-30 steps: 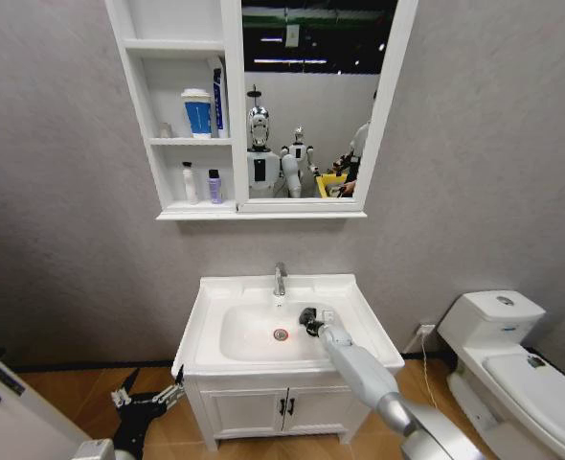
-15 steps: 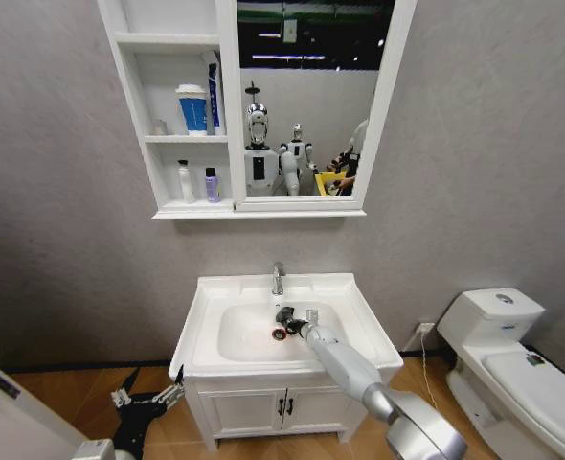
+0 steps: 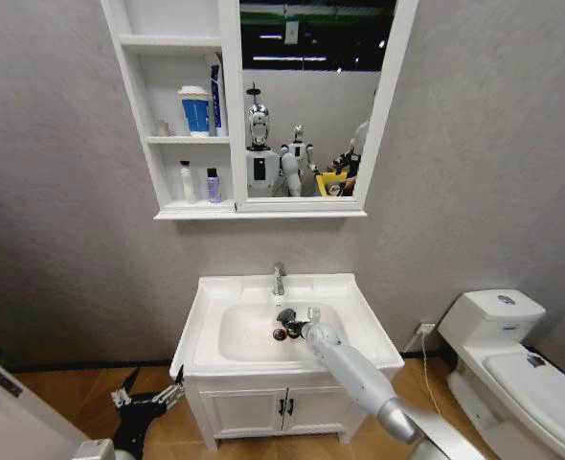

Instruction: Move facial cleanser and shampoo from washbasin to cabinet, then wipe washbasin with towel.

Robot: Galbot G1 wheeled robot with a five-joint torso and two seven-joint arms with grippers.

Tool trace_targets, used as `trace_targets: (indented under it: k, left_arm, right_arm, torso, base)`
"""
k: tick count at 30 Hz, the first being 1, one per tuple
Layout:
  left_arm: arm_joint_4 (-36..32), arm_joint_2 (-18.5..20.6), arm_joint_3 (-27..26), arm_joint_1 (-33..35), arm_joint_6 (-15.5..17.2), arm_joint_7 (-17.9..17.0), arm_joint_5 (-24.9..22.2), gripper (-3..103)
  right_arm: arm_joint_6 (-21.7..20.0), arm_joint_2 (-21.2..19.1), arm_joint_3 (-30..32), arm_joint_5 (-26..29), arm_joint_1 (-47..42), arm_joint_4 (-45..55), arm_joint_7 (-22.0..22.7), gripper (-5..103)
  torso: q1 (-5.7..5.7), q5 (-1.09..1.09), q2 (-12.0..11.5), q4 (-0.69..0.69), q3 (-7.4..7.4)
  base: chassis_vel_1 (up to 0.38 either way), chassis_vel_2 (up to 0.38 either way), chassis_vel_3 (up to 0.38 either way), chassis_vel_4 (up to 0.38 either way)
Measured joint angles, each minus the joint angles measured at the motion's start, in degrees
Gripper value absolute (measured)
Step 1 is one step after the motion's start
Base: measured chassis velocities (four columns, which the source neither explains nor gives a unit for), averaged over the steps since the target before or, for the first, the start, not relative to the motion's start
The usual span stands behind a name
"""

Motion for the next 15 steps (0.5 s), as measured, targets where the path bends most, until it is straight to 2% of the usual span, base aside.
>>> trace_targets:
  k: [2,3,4,5,6,11,13,14,15]
  left_arm:
    - [0.0,0.0,0.0,0.0,0.0,0.0,0.0,100]
    - [0.0,0.0,0.0,0.0,0.0,0.0,0.0,100]
    - [0.0,0.0,0.0,0.0,0.0,0.0,0.0,100]
    - [0.0,0.0,0.0,0.0,0.0,0.0,0.0,100]
    - [0.0,0.0,0.0,0.0,0.0,0.0,0.0,100]
    - [0.0,0.0,0.0,0.0,0.0,0.0,0.0,100]
    - [0.0,0.0,0.0,0.0,0.0,0.0,0.0,100]
    - [0.0,0.0,0.0,0.0,0.0,0.0,0.0,100]
    - [0.0,0.0,0.0,0.0,0.0,0.0,0.0,100]
  right_arm:
    - [-0.6,-1.7,0.1,1.5,-0.8,0.7,5.0,6]
    - [-0.6,-1.7,0.1,1.5,-0.8,0.7,5.0,6]
    - [-0.6,-2.1,0.0,2.8,-1.2,0.7,6.9,6]
    - [-0.4,-2.7,-0.2,3.2,-1.4,0.7,7.4,6]
    - [-0.4,-2.7,-0.2,3.2,-1.4,0.7,7.4,6]
    - [-1.9,-4.5,-1.6,8.3,-1.5,2.9,9.1,6]
    - [-3.0,-3.3,-2.3,12.2,-0.9,3.0,10.6,6]
    - [-3.0,-3.3,-2.3,12.2,-0.9,3.0,10.6,6]
    - [-3.6,-2.1,-3.1,14.9,-0.4,2.6,11.3,6]
  torso:
    - [0.0,-0.01,0.0,-0.02,0.0]
    - [0.0,-0.01,0.0,-0.02,0.0]
    - [-0.01,0.04,0.0,0.01,0.0]
    - [-0.01,0.04,0.0,0.07,-0.01]
    - [-0.01,0.04,0.0,0.07,-0.01]
    - [-0.01,-0.02,0.0,0.0,-0.01]
    - [-0.01,-0.03,0.0,-0.05,0.0]
    - [-0.01,-0.03,0.0,-0.05,0.0]
    - [-0.01,0.0,0.0,-0.03,0.01]
  base:
    - [0.0,0.0,0.0,0.0]
    - [0.0,0.0,0.0,0.0]
    - [0.0,0.0,0.0,0.0]
    - [0.0,0.0,0.0,0.0]
    - [0.0,0.0,0.0,0.0]
    - [0.0,0.0,0.0,0.0]
    - [0.0,0.0,0.0,0.0]
    - [0.0,0.0,0.0,0.0]
    - [0.0,0.0,0.0,0.0]
